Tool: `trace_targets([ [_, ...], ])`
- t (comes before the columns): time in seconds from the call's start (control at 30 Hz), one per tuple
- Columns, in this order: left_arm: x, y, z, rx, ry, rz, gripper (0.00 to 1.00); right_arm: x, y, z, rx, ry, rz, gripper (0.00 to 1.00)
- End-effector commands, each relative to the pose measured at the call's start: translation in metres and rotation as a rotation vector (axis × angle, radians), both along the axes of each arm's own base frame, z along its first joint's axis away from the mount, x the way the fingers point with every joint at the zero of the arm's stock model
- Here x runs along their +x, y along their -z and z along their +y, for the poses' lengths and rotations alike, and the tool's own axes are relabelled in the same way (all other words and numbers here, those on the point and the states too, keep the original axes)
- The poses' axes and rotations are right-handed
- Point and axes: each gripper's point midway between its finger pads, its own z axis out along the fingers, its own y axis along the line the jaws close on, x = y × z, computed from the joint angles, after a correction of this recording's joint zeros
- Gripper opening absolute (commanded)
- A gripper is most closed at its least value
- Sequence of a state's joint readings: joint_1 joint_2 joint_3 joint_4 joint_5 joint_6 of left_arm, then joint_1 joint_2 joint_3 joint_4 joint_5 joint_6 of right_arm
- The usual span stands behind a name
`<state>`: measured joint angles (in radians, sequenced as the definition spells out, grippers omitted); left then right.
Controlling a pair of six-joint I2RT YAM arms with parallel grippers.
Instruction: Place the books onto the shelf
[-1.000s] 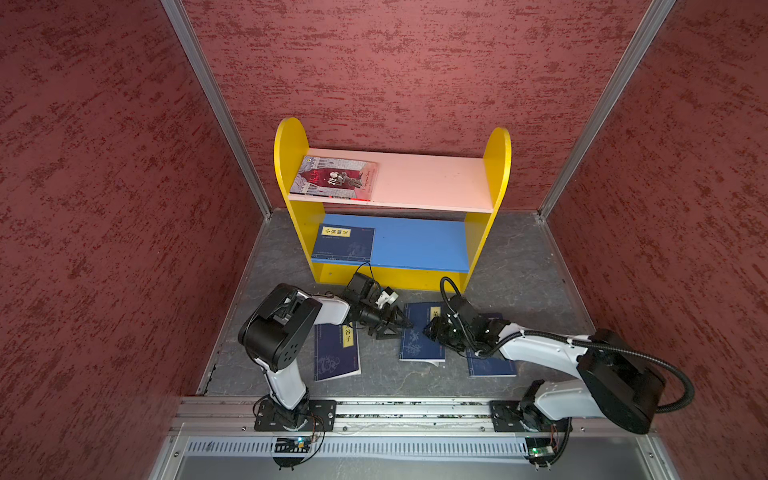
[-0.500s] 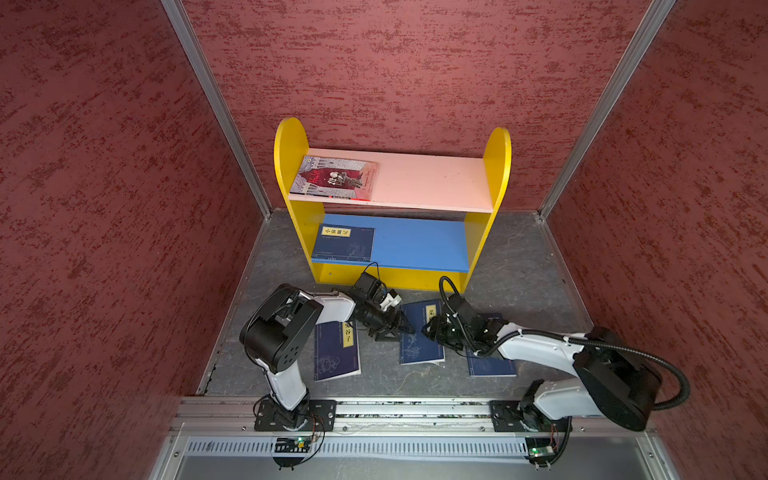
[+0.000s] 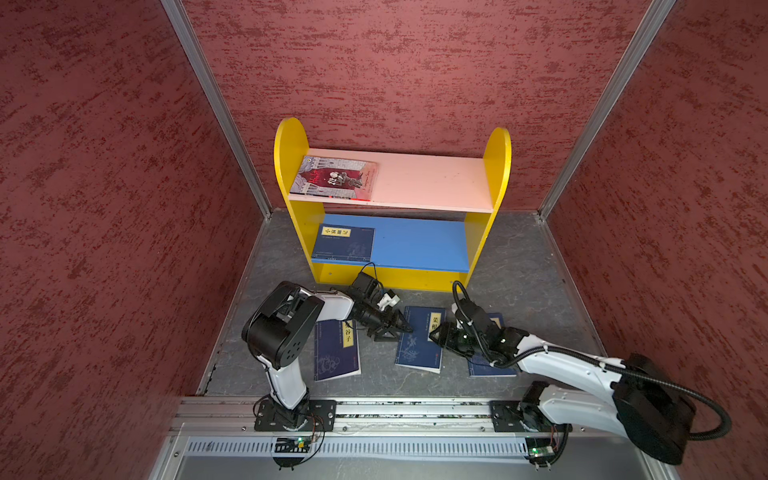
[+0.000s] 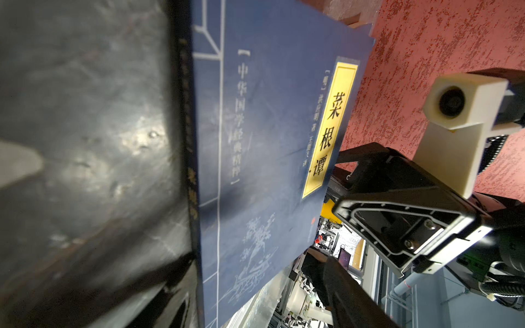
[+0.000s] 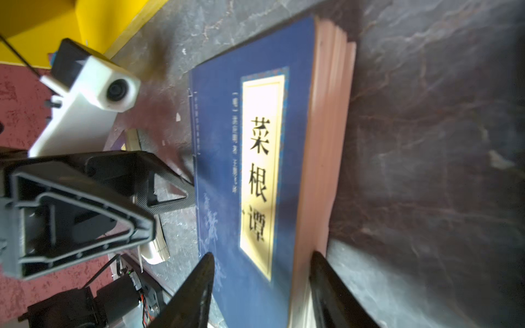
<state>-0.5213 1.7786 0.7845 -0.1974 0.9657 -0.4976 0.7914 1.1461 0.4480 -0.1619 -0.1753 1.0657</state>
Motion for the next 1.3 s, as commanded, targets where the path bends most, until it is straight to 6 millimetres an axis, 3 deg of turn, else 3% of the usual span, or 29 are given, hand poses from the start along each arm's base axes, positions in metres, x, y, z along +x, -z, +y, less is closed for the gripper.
trace_targets([
  [0.0,0.007,0.029,0.027,0.235,-0.003,-0.106,0.71,-0.007,0.011,-0.014,-0.066,0.035,0.039,0.58],
  [0.13,0.018,0.020,0.038,0.314,-0.014,-0.219,0.72,-0.010,0.023,-0.017,-0.090,0.040,0.074,0.58],
  [0.3,0.015,0.018,0.035,0.382,0.037,-0.338,0.74,-0.010,0.035,-0.016,-0.112,0.036,0.105,0.59],
  [0.47,0.002,0.031,0.026,0.339,0.051,-0.247,0.74,-0.011,0.038,-0.009,-0.098,0.010,0.116,0.59],
  [0.77,-0.012,0.037,0.014,0.205,0.025,-0.102,0.74,-0.014,0.050,0.008,-0.058,-0.052,0.162,0.59],
  [1.03,0.000,0.036,0.022,0.107,-0.067,-0.010,0.75,-0.013,0.066,0.020,-0.043,-0.077,0.206,0.57],
  [1.27,0.008,0.027,0.021,0.013,-0.078,0.002,0.75,-0.005,0.059,0.028,-0.011,-0.072,0.180,0.54],
])
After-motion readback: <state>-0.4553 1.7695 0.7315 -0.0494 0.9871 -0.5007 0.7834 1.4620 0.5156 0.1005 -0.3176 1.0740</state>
